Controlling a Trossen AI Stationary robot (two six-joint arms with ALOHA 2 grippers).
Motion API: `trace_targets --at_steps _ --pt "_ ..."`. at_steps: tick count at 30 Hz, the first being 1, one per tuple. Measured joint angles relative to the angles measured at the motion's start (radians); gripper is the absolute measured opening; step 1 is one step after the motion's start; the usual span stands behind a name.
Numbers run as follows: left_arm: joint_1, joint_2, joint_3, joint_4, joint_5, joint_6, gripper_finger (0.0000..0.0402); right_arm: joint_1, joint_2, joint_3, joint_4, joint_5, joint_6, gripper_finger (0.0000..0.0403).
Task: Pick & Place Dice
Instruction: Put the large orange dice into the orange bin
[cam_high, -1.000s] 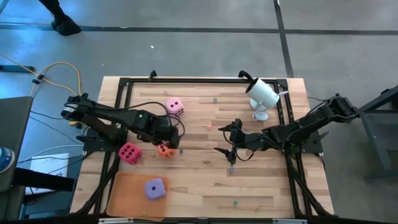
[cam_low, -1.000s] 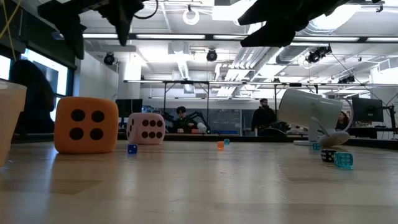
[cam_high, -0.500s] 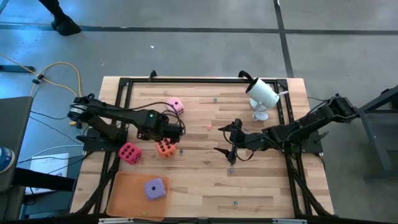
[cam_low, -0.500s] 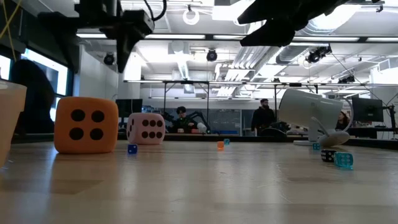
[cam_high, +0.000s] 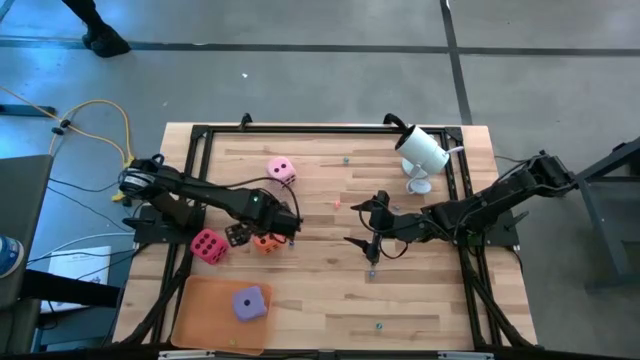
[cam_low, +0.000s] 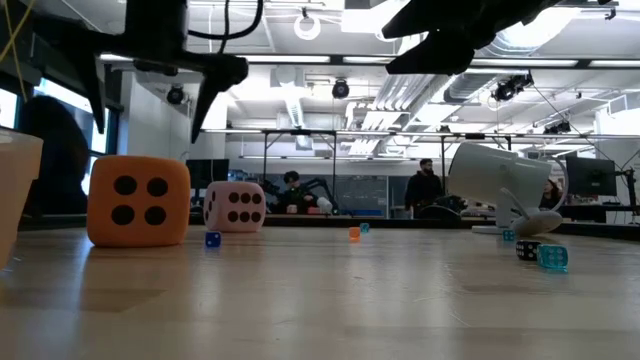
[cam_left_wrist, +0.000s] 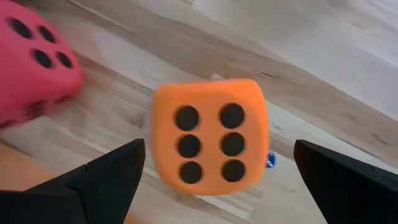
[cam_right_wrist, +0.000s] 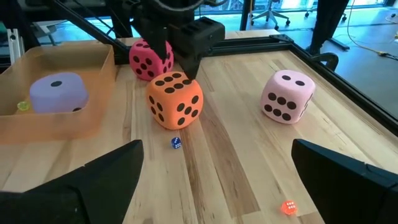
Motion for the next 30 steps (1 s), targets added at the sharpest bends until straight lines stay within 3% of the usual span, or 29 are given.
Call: trace_targets --at_steps 13,30 --pt "0.0 0.005 -0.037 0.07 0.001 -0.053 0.04 0.0 0.0 0.0 0.0 0.0 0.0 0.0398" --pt "-0.002 0.005 -0.086 0.113 0.078 -0.137 0.04 0.0 0.0 0.0 0.0 0.0 0.0 0.0398"
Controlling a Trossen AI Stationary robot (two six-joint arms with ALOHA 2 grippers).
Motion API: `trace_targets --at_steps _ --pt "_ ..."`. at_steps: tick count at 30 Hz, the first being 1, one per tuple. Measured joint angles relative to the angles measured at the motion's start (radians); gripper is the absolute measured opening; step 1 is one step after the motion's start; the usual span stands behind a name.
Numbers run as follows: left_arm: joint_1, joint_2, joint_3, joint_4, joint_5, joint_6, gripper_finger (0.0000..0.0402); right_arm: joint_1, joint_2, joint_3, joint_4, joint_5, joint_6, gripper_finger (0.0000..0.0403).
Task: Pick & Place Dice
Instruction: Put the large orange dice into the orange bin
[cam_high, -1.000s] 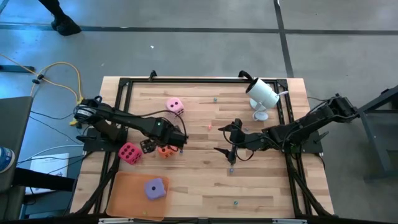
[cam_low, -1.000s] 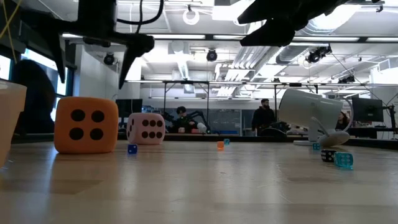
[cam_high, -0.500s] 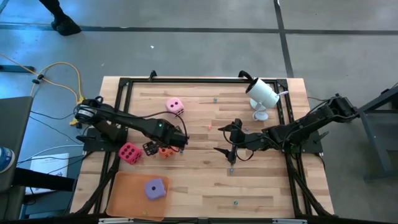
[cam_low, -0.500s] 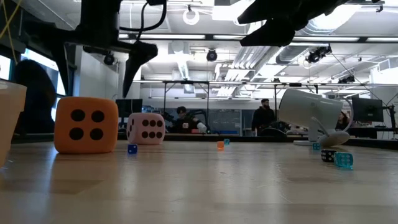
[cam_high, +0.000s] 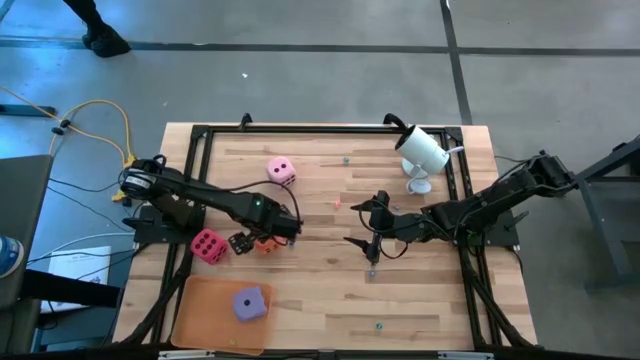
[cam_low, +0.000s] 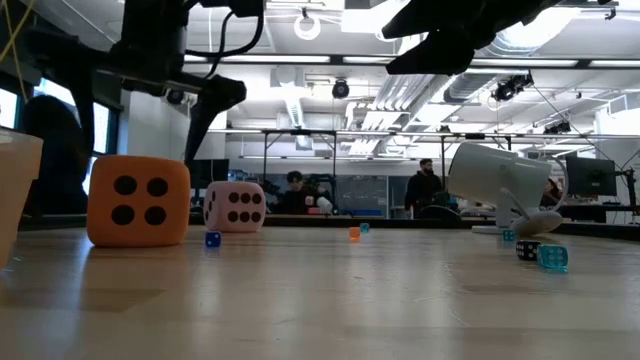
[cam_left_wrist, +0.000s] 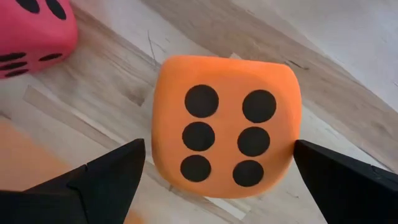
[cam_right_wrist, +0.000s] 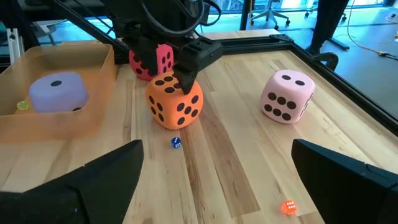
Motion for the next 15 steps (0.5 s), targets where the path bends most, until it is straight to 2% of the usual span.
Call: trace_targets --at_steps 10,15 --pt "0.0 0.0 -0.011 0.012 0.0 0.001 0.04 0.0 0.0 0.0 0.0 0.0 0.0 0.0398" --pt "0.0 -0.004 -0.056 0.077 -0.024 0.004 0.04 0.0 0.0 -0.001 0.0 0.0 0.0 0.0398"
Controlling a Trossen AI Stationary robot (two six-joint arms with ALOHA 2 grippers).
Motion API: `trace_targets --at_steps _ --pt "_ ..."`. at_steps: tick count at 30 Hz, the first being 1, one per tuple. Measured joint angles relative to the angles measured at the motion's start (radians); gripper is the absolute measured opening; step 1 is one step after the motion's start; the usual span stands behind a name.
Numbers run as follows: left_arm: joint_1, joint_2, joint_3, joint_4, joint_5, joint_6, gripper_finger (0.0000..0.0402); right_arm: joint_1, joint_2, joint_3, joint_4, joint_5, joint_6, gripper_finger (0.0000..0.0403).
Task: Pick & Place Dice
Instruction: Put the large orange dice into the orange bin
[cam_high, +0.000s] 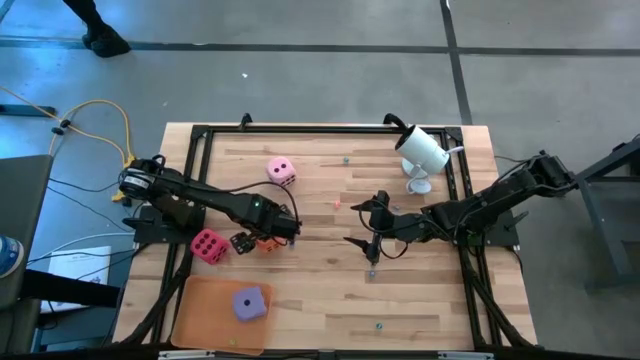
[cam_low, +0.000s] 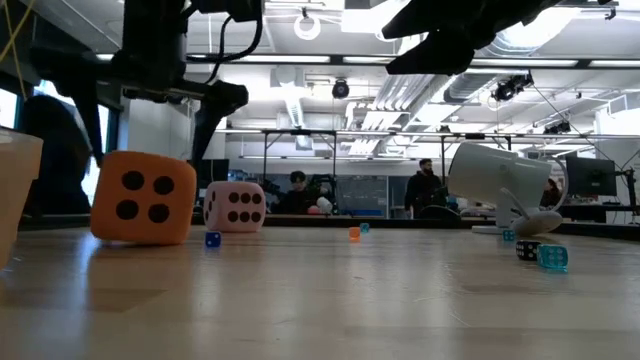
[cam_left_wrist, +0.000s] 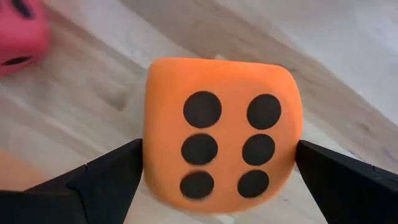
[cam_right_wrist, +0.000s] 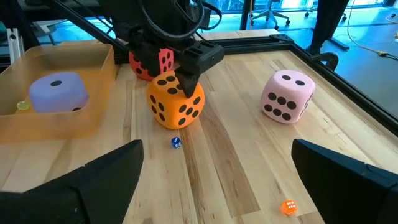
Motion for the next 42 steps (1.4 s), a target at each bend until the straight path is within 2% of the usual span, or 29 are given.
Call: trace_targets --at_steps 13,19,24,28,33,42 --pt "0.005 0.001 -0.086 0.093 0.039 0.01 0.04 0.0 0.0 0.0 0.0 0.0 0.0 0.0398" --pt "0.005 0.001 -0.187 0.224 0.038 0.019 0.04 0.0 0.0 0.0 0.0 0.0 0.0 0.0398" --pt "0.001 0.002 -0.196 0.249 0.005 0.083 0.0394 0.0 0.0 0.0 0.0 0.0 0.0 0.0398" --pt "-0.02 0.002 -0.196 0.25 -0.019 0.068 0.0367 0.0 0.0 0.0 0.0 0.0 0.0 0.0398" --pt "-0.049 -0.008 -0.197 0.25 -0.068 0.069 0.0364 0.0 0.0 0.0 0.0 0.0 0.0 0.0398" --pt "-0.041 -0.146 -0.197 0.251 0.049 0.15 0.0364 0.0 0.0 0.0 0.0 0.0 0.0 0.0398"
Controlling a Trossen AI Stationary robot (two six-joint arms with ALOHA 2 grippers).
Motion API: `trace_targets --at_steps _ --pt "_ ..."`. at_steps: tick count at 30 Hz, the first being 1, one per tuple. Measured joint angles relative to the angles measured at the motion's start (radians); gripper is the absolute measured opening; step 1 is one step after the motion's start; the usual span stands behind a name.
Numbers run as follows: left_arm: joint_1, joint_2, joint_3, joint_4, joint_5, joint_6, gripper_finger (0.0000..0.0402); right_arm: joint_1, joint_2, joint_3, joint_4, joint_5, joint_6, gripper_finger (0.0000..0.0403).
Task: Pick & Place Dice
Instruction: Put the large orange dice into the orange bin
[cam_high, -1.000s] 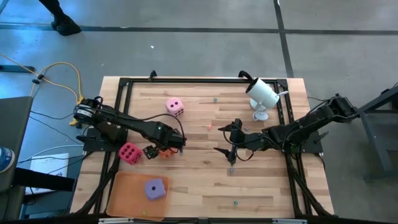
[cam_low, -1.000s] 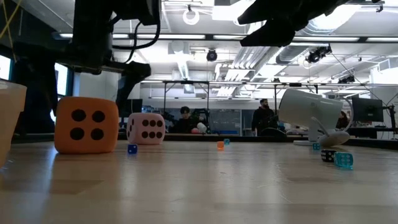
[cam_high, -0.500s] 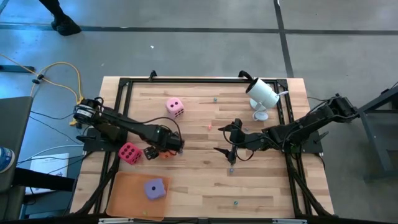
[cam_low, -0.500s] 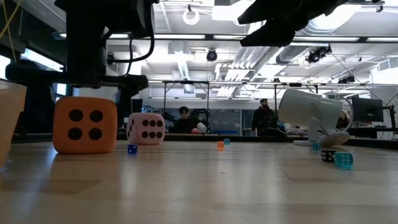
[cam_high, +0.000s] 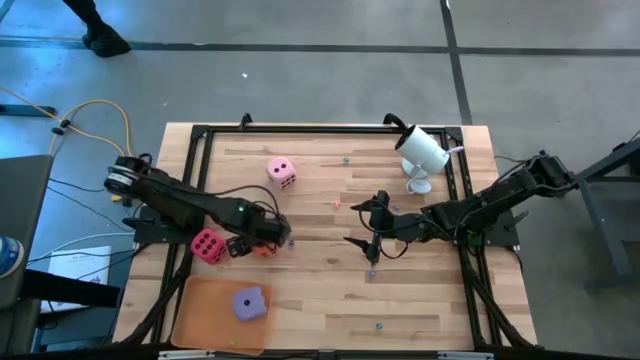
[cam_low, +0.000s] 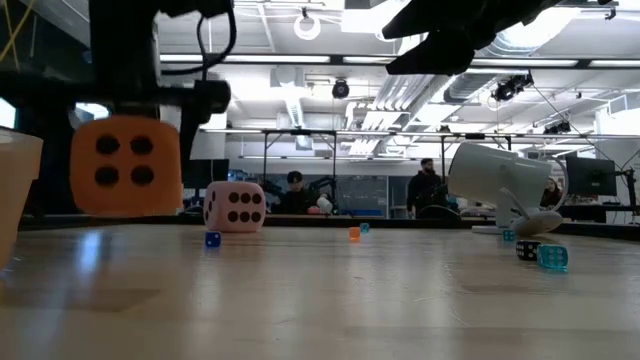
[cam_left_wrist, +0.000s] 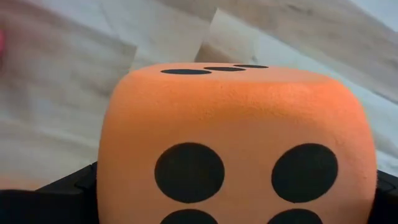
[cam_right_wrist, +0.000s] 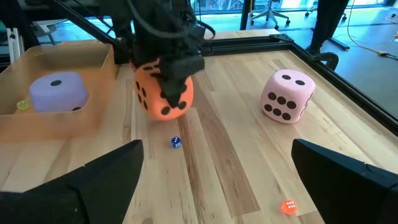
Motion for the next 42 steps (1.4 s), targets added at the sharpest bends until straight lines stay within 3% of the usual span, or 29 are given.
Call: trace_targets --at_steps 4,11,18,21,27,32,42 --pt "-0.003 -0.071 0.002 0.004 0.111 -0.027 0.0364 0.0 0.0 0.0 0.0 0.0 0.0 0.0398" --pt "-0.013 -0.202 0.004 -0.078 0.434 -0.184 0.0364 0.0 0.0 0.0 0.0 0.0 0.0 0.0398" --pt "-0.177 -0.302 0.006 -0.14 0.552 -0.498 0.0375 0.0 0.0 0.0 0.0 0.0 0.0 0.0398" --pt "-0.278 -0.32 0.006 -0.166 0.515 -0.595 0.0388 0.0 0.0 0.0 0.0 0.0 0.0 0.0398" --pt "-0.46 -0.279 0.005 -0.217 0.304 -0.629 0.0386 0.0 0.0 0.0 0.0 0.0 0.0 0.0398" --pt "-0.572 -0.213 0.005 -0.169 0.246 -0.699 0.0396 0.0 0.0 0.0 0.0 0.0 0.0 0.0398" --pt "-0.603 -0.151 0.005 -0.107 0.212 -0.638 0.0399 0.0 0.0 0.0 0.0 0.0 0.0 0.0398"
